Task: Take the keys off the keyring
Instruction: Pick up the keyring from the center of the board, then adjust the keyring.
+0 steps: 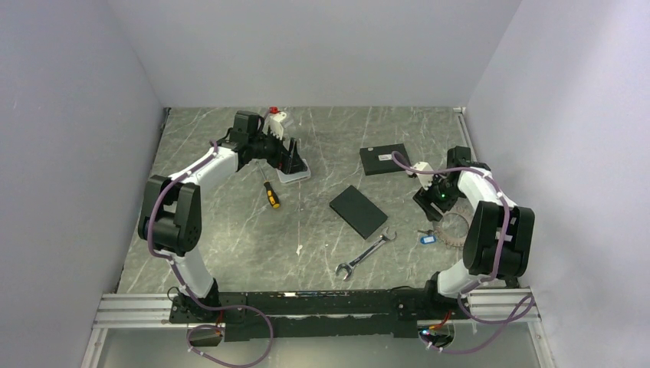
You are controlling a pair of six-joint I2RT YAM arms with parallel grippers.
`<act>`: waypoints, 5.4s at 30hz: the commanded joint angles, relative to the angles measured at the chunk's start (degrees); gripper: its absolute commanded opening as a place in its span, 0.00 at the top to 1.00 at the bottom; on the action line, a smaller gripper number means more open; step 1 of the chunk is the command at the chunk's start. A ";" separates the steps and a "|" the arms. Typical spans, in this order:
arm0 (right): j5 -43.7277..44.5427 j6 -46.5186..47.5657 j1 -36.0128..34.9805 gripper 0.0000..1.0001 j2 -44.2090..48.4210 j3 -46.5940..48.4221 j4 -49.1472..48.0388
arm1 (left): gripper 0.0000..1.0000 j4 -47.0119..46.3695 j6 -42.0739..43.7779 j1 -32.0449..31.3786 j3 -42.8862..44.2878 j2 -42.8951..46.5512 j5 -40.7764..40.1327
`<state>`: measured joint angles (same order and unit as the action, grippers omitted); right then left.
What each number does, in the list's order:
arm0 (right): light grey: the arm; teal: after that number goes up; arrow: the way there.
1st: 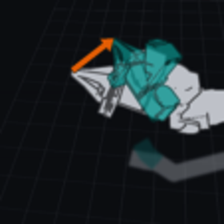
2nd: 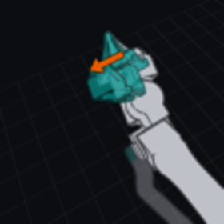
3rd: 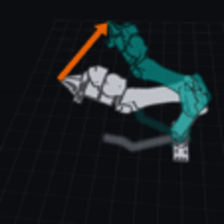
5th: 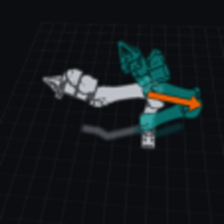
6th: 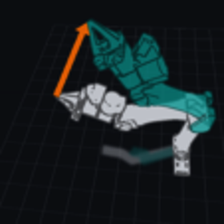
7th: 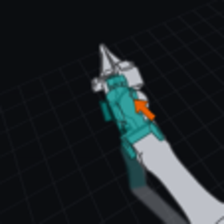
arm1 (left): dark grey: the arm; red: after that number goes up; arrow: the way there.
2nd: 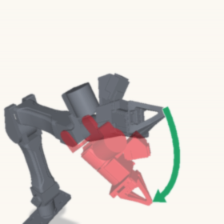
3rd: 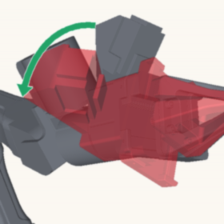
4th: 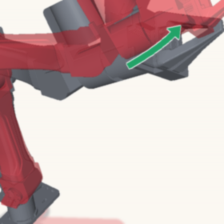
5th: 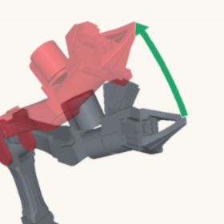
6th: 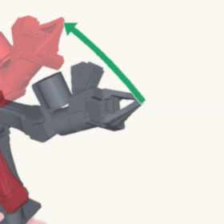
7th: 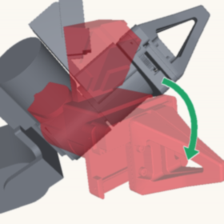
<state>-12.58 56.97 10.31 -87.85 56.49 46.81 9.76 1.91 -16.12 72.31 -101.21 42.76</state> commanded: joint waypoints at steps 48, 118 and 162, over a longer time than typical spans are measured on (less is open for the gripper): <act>-3.77 -5.28 -0.11 1.00 6.53 3.70 -1.29 | 0.01 1.70 -0.85 -0.31 1.54 -2.12 3.29; -12.38 -75.48 -28.19 1.00 1.66 21.95 -32.84 | 0.53 12.30 1.37 -24.92 29.19 -5.92 -37.52; -41.28 -106.39 -19.01 0.05 2.86 -4.59 -84.86 | 1.00 -48.83 -62.24 3.46 -1.46 6.46 12.33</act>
<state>-51.62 -40.69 -7.11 -84.66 52.64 -19.99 -19.79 -47.22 -13.39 73.14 -98.06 51.37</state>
